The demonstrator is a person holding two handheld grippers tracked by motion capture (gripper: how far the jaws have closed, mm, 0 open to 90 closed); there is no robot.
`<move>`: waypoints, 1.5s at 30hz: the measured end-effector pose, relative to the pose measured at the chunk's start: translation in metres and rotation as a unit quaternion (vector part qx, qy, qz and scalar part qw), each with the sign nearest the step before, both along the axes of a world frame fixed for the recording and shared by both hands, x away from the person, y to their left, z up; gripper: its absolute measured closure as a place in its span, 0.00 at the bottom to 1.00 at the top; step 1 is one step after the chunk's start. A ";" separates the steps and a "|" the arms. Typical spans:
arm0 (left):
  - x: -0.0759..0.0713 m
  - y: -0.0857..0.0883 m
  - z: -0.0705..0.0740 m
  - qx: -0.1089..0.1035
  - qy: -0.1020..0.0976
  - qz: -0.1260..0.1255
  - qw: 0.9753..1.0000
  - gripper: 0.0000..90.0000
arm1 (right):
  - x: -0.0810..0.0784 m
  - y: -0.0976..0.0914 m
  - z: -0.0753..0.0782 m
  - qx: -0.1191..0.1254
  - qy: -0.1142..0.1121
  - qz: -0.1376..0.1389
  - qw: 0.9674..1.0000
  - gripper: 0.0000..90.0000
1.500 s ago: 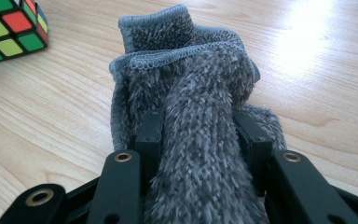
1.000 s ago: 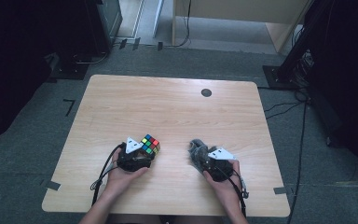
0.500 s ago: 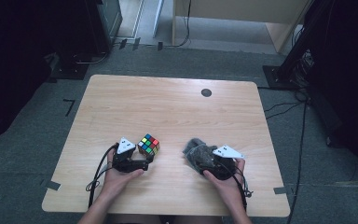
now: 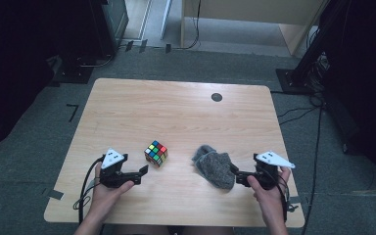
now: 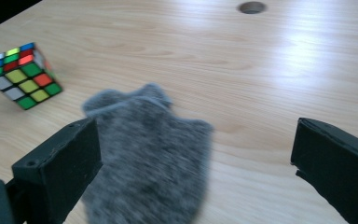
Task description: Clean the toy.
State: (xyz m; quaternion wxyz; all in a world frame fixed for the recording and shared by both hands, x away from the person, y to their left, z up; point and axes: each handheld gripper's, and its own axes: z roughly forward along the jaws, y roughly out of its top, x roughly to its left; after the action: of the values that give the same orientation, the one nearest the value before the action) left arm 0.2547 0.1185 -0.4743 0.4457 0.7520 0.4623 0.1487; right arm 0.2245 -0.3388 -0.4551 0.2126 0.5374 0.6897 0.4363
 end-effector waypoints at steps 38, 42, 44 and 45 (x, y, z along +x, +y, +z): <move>-0.027 0.121 -0.039 0.095 0.041 0.095 0.990 0.07 | -0.049 -0.101 -0.070 -0.090 0.093 -0.088 0.988 0.01; -0.027 0.118 -0.041 0.114 0.041 0.091 0.988 0.07 | -0.049 -0.101 -0.071 -0.097 0.085 -0.086 0.988 0.00; -0.027 0.114 -0.043 0.132 0.041 0.090 0.986 0.07 | -0.049 -0.101 -0.072 -0.097 0.085 -0.086 0.988 0.00; -0.027 0.113 -0.043 0.136 0.042 0.088 0.986 0.07 | -0.049 -0.100 -0.072 -0.098 0.085 -0.087 0.988 0.00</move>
State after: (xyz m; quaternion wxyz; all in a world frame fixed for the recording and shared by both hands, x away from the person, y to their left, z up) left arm 0.2274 0.2311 -0.5175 0.3050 0.7676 0.5202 0.2172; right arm 0.1754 -0.4393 -0.5267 0.2413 0.6071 0.6954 0.2994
